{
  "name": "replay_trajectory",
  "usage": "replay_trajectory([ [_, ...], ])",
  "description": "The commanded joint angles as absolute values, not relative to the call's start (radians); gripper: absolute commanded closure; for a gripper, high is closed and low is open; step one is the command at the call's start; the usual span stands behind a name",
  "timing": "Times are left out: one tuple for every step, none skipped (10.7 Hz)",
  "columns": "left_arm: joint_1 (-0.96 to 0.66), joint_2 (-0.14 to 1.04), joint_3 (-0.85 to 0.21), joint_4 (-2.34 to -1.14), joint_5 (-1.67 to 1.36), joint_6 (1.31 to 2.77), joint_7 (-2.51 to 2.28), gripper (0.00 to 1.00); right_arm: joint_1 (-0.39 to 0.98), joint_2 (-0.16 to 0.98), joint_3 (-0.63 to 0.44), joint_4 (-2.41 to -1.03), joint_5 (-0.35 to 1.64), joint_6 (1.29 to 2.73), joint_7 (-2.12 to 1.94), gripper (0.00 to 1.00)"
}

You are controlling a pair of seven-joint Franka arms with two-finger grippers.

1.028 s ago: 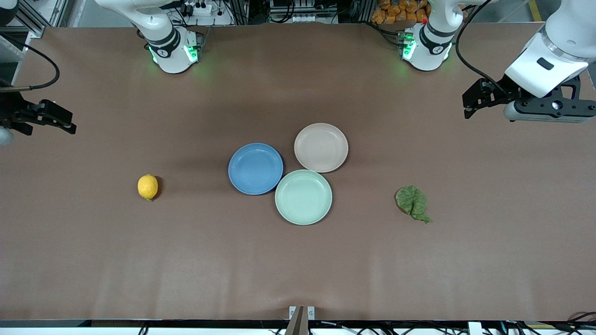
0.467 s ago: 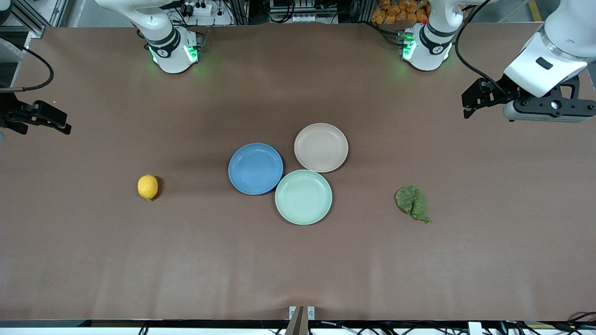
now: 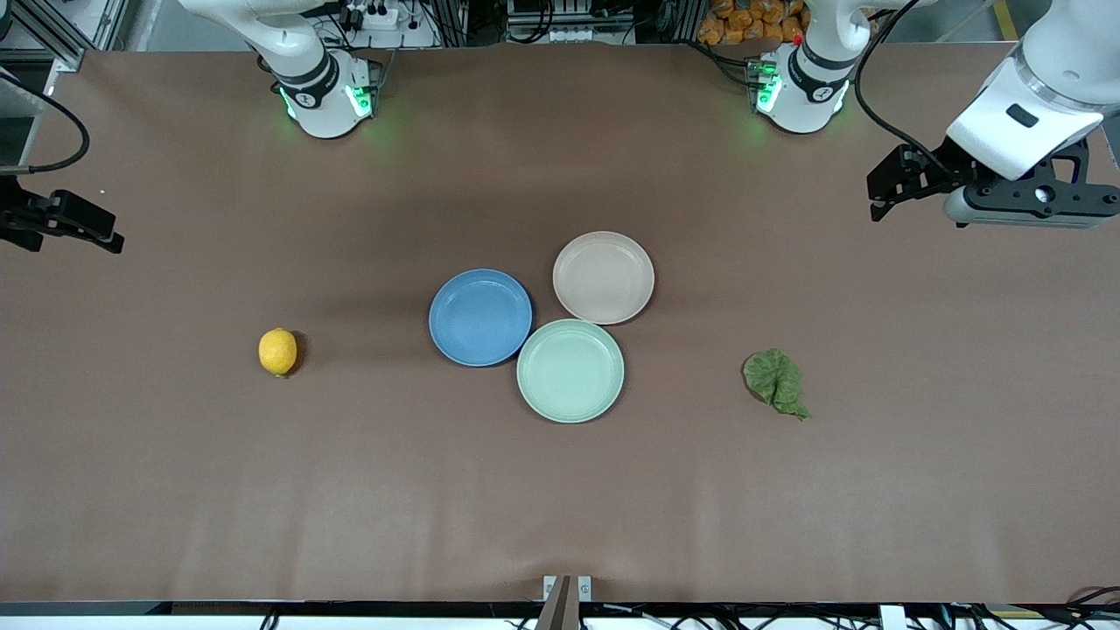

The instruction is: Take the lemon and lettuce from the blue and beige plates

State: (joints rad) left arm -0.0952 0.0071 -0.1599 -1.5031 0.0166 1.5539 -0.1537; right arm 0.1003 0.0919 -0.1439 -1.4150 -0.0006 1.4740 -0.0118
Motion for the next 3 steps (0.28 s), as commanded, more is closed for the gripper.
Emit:
replay_trajectory([
  [-0.1, -0.009, -0.155, -1.511, 0.008, 1.549, -0.152, 0.0, 0.098, 0.1, -0.14, -1.401, -0.014, 1.463, -0.005, 0.0],
  [-0.1, -0.011, -0.155, -1.511, 0.008, 1.549, -0.152, 0.0, 0.103, 0.1, -0.14, -1.401, -0.014, 1.463, 0.0, 0.0],
  [-0.1, -0.009, -0.155, -1.511, 0.008, 1.549, -0.152, 0.0, 0.103, 0.1, -0.14, -1.399, -0.014, 1.462, 0.002, 0.0],
])
